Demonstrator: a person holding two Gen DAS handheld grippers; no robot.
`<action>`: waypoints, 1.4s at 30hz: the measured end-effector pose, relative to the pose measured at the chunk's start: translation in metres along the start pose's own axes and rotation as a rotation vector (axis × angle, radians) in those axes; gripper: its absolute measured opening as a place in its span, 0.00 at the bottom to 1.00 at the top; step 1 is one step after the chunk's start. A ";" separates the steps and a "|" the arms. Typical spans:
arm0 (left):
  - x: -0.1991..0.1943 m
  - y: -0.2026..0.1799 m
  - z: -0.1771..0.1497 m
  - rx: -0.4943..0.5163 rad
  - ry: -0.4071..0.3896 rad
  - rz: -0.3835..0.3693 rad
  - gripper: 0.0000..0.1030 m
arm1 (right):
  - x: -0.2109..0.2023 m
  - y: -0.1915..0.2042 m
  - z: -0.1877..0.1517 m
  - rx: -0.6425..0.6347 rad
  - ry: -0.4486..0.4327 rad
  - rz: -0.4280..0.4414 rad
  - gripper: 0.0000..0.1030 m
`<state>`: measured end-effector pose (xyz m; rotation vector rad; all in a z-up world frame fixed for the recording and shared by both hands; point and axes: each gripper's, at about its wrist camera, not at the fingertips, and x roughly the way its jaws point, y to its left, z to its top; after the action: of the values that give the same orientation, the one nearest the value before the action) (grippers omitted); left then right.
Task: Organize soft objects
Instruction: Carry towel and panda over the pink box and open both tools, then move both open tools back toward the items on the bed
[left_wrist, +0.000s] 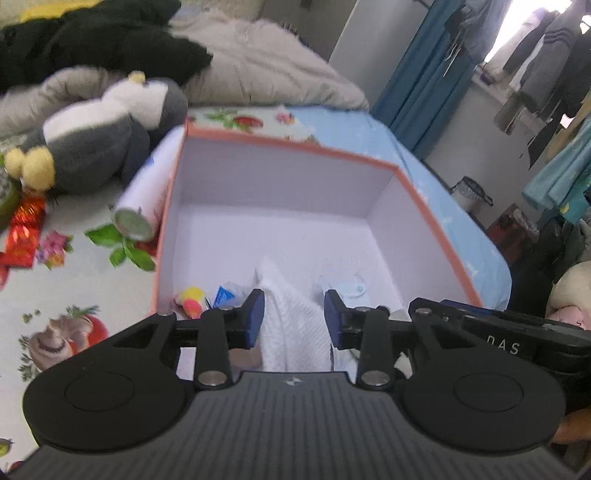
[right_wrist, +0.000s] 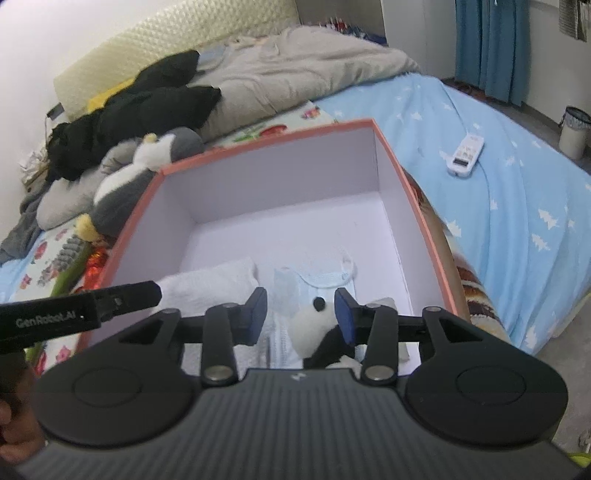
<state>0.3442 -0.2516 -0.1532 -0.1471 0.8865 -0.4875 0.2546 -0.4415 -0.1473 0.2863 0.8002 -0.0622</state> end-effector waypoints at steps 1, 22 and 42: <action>-0.008 -0.001 0.000 0.001 -0.012 -0.002 0.40 | -0.006 0.002 0.000 -0.004 -0.011 0.004 0.42; -0.215 0.013 -0.041 0.009 -0.270 0.036 0.40 | -0.145 0.076 -0.007 -0.076 -0.264 0.124 0.42; -0.289 0.083 -0.138 -0.165 -0.302 0.227 0.40 | -0.163 0.155 -0.071 -0.190 -0.164 0.313 0.42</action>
<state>0.1128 -0.0333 -0.0625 -0.2606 0.6365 -0.1729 0.1164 -0.2821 -0.0423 0.2209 0.5863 0.2802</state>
